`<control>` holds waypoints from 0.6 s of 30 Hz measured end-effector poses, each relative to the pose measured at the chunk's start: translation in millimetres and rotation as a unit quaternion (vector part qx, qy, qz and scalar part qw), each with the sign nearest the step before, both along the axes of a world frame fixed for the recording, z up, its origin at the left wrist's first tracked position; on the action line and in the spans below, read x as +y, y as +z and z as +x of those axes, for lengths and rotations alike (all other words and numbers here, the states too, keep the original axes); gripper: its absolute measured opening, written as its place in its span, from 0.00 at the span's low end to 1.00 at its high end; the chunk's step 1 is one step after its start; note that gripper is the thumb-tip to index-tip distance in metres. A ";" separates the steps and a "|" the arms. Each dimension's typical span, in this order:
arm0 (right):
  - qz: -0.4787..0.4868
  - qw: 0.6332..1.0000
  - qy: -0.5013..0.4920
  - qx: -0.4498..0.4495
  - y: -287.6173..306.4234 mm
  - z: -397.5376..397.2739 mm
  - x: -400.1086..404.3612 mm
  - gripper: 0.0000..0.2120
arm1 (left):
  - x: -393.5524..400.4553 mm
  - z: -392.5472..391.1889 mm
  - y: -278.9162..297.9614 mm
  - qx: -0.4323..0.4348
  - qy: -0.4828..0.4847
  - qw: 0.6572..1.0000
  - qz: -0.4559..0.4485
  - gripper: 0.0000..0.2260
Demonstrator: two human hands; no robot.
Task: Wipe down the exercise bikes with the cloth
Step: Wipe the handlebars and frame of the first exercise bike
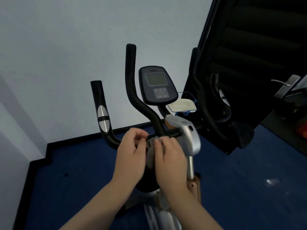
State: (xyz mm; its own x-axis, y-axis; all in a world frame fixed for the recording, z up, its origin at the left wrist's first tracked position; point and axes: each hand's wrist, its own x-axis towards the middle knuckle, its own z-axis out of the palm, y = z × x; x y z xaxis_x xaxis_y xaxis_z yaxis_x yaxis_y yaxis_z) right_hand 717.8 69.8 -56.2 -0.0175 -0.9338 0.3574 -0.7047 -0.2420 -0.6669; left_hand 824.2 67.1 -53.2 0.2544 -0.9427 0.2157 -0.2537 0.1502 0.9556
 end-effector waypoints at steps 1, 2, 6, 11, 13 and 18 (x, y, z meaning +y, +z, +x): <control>-0.001 1.000 0.005 0.009 -4.2 -3.3 4.4 0.14 | 1.2 0.3 -2.1 -0.016 0.007 1.000 -0.002 0.10; 0.002 1.000 0.015 0.023 -7.4 -9.8 10.1 0.18 | 2.7 1.1 -4.0 -0.026 0.016 1.000 -0.002 0.11; 0.040 0.992 0.043 0.109 -2.2 -34.6 7.8 0.21 | 4.4 4.0 -7.5 -0.072 0.032 0.997 -0.013 0.12; -0.038 0.998 0.055 -0.013 38.8 -32.9 -81.4 0.09 | -5.7 7.4 -3.3 -0.114 0.014 0.993 -0.018 0.09; -0.032 0.992 0.117 0.040 48.6 -10.5 -117.9 0.06 | -17.5 12.4 0.9 -0.113 0.037 0.993 -0.007 0.09; -0.088 0.984 0.132 0.087 5.9 -12.2 -112.1 0.07 | -42.6 25.7 8.2 -0.193 0.033 0.980 0.045 0.04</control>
State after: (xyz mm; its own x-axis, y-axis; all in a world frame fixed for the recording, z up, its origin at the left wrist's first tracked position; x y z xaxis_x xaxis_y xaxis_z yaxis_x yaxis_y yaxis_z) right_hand 705.6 -42.2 -50.4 0.2924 -0.8212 0.4900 -0.7022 -0.5322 -0.4730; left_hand 849.9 24.4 -45.0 0.2307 -0.9469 0.2242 -0.6044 0.0411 0.7956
